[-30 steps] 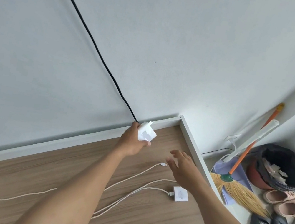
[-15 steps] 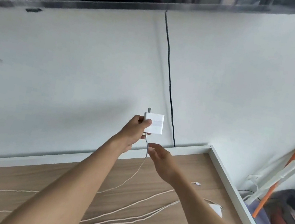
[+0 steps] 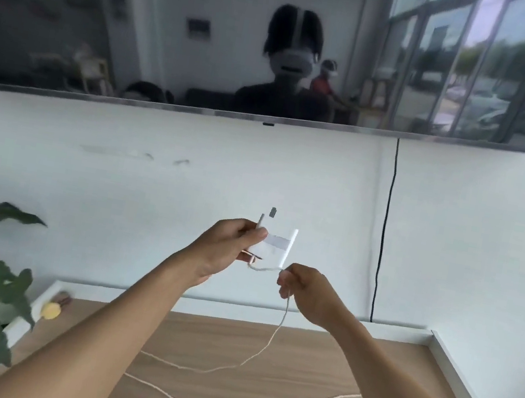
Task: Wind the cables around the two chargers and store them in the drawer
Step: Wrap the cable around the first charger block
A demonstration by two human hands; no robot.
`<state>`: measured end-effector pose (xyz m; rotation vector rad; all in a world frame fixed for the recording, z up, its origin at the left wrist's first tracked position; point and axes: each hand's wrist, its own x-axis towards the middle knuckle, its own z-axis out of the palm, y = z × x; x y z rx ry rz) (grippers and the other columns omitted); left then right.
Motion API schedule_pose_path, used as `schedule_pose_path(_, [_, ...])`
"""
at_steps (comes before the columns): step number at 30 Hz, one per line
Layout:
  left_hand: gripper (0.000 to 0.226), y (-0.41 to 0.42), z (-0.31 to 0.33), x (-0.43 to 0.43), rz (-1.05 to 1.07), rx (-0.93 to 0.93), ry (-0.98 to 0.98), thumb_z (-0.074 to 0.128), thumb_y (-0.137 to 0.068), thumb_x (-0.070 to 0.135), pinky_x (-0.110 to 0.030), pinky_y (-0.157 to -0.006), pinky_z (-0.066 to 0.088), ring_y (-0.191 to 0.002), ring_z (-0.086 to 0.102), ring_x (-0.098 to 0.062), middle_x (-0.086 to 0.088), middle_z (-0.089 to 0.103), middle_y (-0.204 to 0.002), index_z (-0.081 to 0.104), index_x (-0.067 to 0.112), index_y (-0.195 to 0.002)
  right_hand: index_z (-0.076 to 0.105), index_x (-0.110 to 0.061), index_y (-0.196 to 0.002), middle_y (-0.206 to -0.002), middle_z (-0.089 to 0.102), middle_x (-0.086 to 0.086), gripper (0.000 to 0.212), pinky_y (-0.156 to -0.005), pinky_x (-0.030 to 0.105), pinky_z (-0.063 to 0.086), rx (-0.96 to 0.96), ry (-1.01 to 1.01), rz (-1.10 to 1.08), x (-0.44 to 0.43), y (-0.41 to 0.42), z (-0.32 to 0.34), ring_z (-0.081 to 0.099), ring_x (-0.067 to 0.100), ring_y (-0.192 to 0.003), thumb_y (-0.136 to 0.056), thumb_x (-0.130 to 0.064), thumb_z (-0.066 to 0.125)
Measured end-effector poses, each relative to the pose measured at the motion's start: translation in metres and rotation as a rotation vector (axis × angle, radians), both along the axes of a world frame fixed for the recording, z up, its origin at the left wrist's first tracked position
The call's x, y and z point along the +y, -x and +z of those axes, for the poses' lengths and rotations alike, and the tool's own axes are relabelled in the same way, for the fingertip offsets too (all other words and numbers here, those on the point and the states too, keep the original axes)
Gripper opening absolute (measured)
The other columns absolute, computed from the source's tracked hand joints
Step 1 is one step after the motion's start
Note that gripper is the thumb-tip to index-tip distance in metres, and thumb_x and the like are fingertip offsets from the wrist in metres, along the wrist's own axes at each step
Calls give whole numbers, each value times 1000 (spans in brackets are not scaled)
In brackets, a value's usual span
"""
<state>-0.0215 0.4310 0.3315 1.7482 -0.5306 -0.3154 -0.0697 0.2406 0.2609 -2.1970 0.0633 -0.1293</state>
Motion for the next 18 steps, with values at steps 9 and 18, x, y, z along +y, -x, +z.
schedule_pose_path(9, [23,35,-16,114,126,-213,-372,59,-91,42,-29,-82,51,-89,69,-9,9,69,-102,67,25,-104,67,-15,-77,-66,58,-6,22,-49,20,39,49,173,191,77,-9,86,50,14,-51,-86,-35,66])
schedule_pose_path(18, [23,45,-24,153,273,-190,-292,64,-88,36,-33,-76,55,-71,61,-9,3,70,-96,63,17,-101,68,-10,-87,-90,69,6,24,-68,35,51,-58,280,210,166,-1,110,62,23,-76,-93,-23,50])
